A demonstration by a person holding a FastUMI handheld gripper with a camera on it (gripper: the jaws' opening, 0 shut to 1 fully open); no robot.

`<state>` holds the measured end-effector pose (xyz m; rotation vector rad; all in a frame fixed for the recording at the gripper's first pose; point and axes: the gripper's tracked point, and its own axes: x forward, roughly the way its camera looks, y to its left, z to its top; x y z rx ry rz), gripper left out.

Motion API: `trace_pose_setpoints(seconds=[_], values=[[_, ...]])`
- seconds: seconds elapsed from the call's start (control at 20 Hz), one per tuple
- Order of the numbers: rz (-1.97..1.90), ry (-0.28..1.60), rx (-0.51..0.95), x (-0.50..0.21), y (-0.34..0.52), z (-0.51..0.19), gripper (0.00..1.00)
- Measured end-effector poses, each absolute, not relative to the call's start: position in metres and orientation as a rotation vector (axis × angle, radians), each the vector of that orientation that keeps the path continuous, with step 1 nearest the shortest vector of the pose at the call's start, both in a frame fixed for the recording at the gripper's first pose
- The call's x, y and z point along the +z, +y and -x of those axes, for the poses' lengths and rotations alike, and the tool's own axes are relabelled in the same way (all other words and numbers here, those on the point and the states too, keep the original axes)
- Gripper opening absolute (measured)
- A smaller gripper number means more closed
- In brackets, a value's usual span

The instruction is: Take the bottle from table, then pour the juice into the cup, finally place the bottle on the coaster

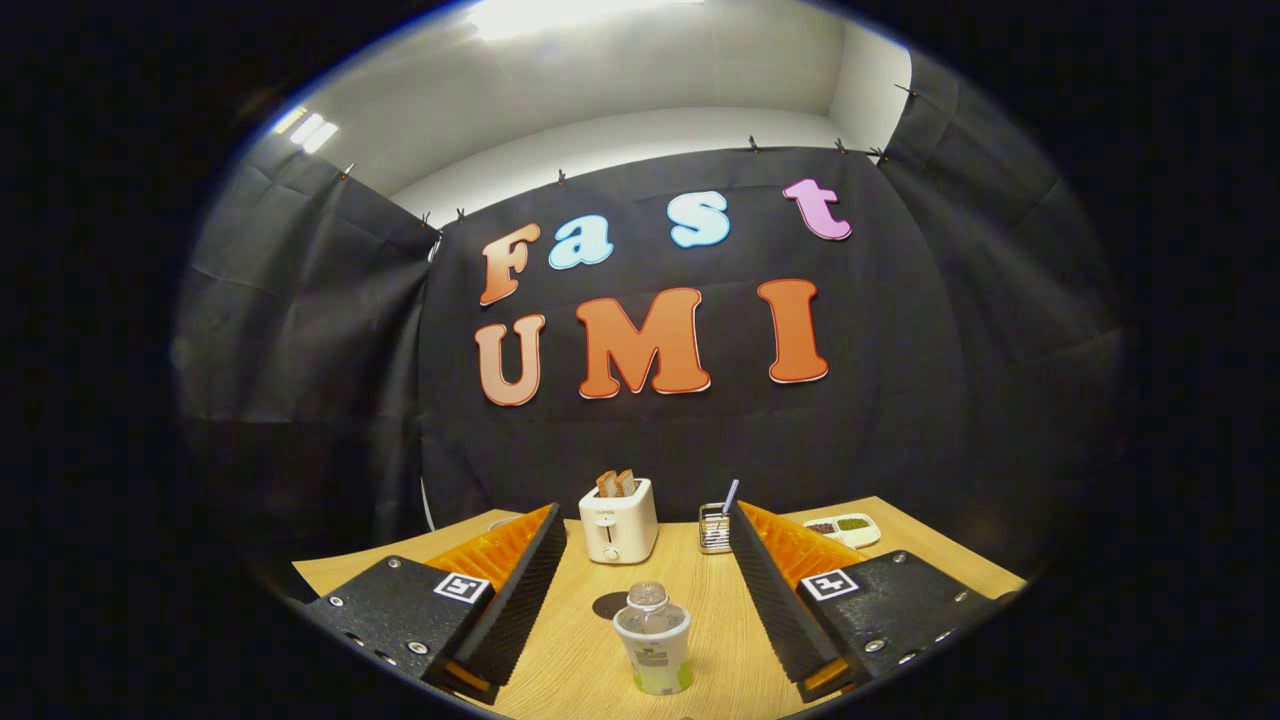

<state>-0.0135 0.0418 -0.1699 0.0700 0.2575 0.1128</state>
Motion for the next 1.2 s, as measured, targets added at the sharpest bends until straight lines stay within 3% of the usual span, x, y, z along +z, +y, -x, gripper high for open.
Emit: trace_pose_setpoints(seconds=[0.3, 0.95, 1.05, 1.2], values=[[-0.118, 0.355, 0.17, -0.231, 0.061, 0.024, 0.97], [-0.08, 0.588, 0.104, -0.352, 0.056, 0.027, 0.96], [-0.084, 0.608, 0.1, -0.362, 0.057, 0.029, 0.9], [-0.059, 0.619, 0.073, -0.372, 0.05, 0.03, 0.7]])
